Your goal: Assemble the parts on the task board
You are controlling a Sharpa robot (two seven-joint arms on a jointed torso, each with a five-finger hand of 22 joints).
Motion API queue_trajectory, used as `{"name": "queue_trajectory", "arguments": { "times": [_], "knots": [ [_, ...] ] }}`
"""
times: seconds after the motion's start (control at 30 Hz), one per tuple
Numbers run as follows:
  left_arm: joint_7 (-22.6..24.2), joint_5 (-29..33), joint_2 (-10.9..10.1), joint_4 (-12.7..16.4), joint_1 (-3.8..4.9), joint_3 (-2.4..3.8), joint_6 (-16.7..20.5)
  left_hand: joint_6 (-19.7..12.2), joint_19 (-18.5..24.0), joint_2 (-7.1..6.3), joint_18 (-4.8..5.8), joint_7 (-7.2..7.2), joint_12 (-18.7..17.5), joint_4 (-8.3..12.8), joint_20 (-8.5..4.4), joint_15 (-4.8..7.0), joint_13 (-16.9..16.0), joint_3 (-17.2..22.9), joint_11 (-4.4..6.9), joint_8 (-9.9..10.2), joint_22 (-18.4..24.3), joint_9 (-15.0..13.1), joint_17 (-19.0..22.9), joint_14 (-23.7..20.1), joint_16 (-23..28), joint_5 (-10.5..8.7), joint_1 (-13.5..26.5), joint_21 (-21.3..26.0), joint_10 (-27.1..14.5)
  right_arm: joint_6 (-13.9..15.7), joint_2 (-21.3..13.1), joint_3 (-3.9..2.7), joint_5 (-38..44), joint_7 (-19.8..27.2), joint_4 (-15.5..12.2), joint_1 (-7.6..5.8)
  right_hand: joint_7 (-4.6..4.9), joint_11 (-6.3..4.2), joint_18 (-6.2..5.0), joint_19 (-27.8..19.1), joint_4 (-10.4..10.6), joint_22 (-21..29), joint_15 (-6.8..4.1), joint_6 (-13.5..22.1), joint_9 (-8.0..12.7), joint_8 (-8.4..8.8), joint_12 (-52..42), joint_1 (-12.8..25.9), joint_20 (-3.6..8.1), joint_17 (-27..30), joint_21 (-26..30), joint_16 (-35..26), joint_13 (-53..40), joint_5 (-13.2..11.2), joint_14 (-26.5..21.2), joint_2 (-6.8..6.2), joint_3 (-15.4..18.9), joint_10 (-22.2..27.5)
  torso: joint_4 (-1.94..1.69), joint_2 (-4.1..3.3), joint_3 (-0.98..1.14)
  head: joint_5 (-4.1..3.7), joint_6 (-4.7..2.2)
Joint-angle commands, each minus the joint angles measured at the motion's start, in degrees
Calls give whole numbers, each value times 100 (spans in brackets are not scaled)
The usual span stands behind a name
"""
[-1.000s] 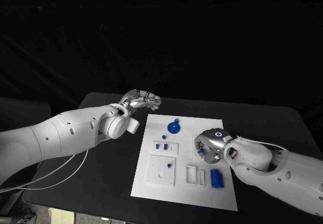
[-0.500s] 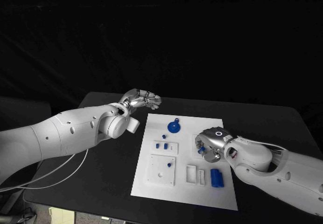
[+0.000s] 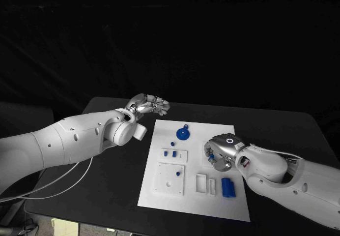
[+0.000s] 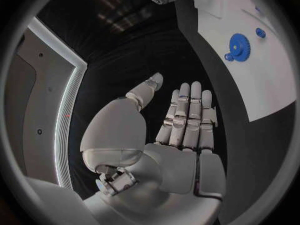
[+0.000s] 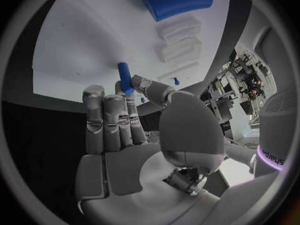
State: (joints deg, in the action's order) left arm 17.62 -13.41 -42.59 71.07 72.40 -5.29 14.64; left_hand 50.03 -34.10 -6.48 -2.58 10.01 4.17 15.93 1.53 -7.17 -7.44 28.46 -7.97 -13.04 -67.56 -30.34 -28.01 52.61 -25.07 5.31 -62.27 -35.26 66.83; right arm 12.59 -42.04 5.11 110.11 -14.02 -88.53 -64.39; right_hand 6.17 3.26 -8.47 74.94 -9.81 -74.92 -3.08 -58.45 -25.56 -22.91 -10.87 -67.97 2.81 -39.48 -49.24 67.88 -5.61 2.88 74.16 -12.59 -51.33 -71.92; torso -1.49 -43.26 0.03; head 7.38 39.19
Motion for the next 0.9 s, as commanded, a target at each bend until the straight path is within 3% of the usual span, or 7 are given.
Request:
{"name": "queue_trajectory", "arguments": {
  "times": [0.03, 0.2, 0.37, 0.5, 0.73, 0.9],
  "knots": [
    [37, 30, 7, 4, 8, 5, -55, -53, 1, 19, 21, -1, -8, 0, 5, -15, 8, -14, 13, -22, -7, 8, -10, 6, 23, 25, -6, 34, -18, 65, -48, -17, 161, -62, -143, 5, -4, -46, -653, -7, 9, -106, -56, -55, -11, -32, -31, -23, 45, -9, -24, 30, -136, -9, -25, 40, -46, -225, 0, 1, 0, 18, 13],
    [46, 30, 17, -6, 8, 5, -59, -55, 1, 20, 21, 0, -8, 0, 5, -16, 9, -15, 13, -22, -8, 9, -12, 6, 25, 24, -6, 36, -19, 64, -74, -142, 201, -88, -272, -43, -9, -52, -653, -4, 12, -105, -61, -64, -17, -36, -34, -32, 50, -9, -26, 29, -141, -9, -24, 37, -50, -235, 0, 3, -2, 17, 13],
    [51, 30, 57, -26, 8, 5, -64, -48, 2, 24, 22, -2, -8, -4, 6, -17, 10, -17, 12, -28, -10, 8, -16, 6, 31, 23, -1, 40, -20, 87, -23, -182, 205, -81, -425, -165, -11, -55, -653, -2, 17, -105, -64, -70, -20, -38, -36, -33, 51, -9, -28, 29, -145, -9, -23, 32, -51, -241, -3, 1, -1, 31, 7],
    [52, 30, 74, -56, 8, 6, -60, -49, 2, 23, 22, -2, -9, -5, 6, -17, 11, -18, 11, -28, -11, 8, -18, 5, 34, 22, 2, 42, -22, 88, 109, -186, 178, -49, -487, -167, -13, -58, -653, 0, 25, -105, -67, -77, -24, -41, -39, -31, 53, -9, -30, 30, -149, -9, -22, 26, -48, -250, -1, 4, -7, 56, -7],
    [49, 41, 147, -134, 8, 6, -67, -53, 2, 21, 22, -1, -10, -5, 7, -18, 13, -21, 10, -28, -13, 10, -21, 4, 38, 21, 4, 44, -25, 82, 547, -183, 146, 33, -523, -146, -14, -61, -653, 1, 32, -104, -70, -80, -27, -41, -40, -29, 55, -9, -31, 29, -152, -9, -22, 26, -47, -255, 3, 14, -11, 184, -16],
    [50, 42, 289, -306, 8, 6, -76, -56, 3, 23, 22, 0, -11, -4, 7, -18, 14, -21, 9, -28, -14, 11, -24, 3, 42, 21, 4, 47, -27, 106, 877, -112, 167, 83, -516, -18, -15, -62, -653, 1, 32, -103, -72, -78, -28, -39, -38, -33, 58, -8, -31, 27, -153, -9, -23, 29, -49, -254, -24, 34, -29, 330, 2]
  ]
}}
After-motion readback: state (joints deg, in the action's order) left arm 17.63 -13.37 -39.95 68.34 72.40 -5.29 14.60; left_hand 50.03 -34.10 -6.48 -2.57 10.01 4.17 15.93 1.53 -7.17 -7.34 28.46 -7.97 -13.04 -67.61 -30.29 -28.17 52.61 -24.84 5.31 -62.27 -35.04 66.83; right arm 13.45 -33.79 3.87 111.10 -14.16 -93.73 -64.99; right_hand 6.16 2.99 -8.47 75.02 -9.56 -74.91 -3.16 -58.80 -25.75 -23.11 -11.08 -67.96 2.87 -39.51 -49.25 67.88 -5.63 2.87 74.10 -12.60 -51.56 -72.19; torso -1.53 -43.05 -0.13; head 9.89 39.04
